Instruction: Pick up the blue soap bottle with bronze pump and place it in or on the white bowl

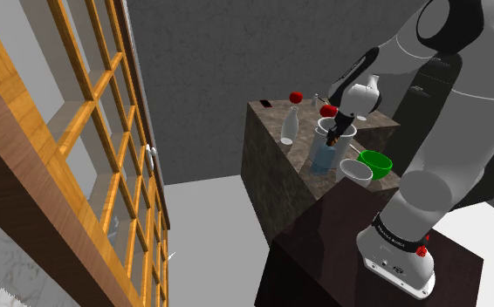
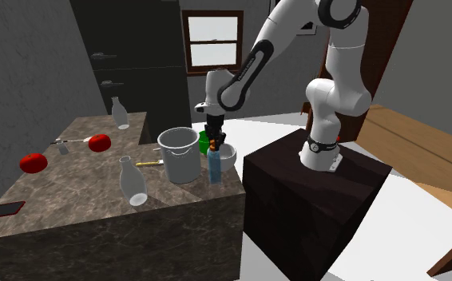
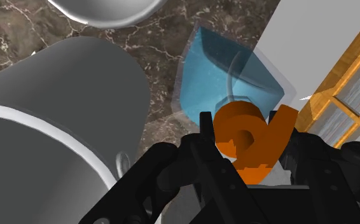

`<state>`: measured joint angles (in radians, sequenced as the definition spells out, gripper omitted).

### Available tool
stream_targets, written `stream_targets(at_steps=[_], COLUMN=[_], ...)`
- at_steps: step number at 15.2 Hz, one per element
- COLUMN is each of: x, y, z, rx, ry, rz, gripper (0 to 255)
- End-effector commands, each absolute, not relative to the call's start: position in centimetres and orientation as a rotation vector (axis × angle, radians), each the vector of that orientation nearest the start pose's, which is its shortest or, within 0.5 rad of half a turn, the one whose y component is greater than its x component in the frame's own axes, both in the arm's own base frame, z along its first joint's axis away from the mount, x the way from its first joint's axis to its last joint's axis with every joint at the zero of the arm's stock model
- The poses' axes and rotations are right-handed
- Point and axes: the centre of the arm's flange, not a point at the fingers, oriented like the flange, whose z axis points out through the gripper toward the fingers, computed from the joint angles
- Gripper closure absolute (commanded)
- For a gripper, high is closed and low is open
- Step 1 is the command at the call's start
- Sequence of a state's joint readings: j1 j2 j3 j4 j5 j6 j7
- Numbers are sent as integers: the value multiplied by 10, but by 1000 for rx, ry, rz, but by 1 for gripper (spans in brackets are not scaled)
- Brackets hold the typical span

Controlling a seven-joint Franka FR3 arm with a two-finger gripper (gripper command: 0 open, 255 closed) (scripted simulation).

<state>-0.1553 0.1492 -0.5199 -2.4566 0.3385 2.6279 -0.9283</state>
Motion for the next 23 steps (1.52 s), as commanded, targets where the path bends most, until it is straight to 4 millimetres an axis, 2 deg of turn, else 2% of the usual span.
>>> stream_targets(at_steps=[1,23], x=[373,373], y=[-313,-313], z=[261,377], rx=[-3105,-3105], ry=[49,49], rz=[-165,-165], gripper=[255,255])
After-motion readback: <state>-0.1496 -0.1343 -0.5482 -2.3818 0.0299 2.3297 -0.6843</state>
